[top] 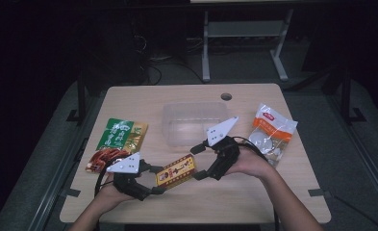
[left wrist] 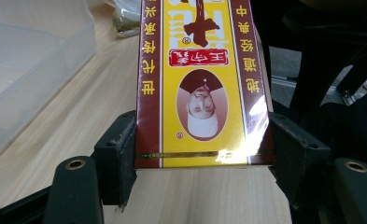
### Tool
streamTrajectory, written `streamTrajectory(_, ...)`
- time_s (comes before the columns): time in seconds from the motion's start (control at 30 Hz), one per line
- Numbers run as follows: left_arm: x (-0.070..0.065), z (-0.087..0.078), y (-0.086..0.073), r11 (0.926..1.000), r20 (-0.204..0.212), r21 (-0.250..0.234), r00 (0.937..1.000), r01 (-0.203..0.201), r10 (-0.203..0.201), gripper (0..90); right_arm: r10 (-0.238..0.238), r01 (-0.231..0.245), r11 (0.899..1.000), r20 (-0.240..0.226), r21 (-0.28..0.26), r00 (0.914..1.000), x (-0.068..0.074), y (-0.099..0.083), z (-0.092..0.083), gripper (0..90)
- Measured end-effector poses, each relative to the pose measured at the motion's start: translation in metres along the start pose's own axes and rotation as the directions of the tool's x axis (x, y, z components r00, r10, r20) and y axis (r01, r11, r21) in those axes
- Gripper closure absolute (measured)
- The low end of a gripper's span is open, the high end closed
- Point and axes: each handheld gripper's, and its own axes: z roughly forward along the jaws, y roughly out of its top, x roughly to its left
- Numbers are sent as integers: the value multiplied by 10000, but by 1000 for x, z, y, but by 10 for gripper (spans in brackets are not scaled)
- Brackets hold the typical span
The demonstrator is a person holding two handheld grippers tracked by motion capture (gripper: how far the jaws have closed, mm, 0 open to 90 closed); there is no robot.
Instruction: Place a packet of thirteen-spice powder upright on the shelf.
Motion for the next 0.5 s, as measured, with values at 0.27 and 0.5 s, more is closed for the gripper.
streamTrajectory(0.27, -2, 2, 0, 9999, 227, -39, 9997, -109, 110, 320, -284, 287, 9994, -175, 175, 9994, 4, -4, 6, 195)
streamTrajectory(0.5, -1, 2, 0, 9999, 272, -124, 9996, -96, 99, 320, -490, 493, 9987, -218, 120, 9986, 3, -6, 7, 272)
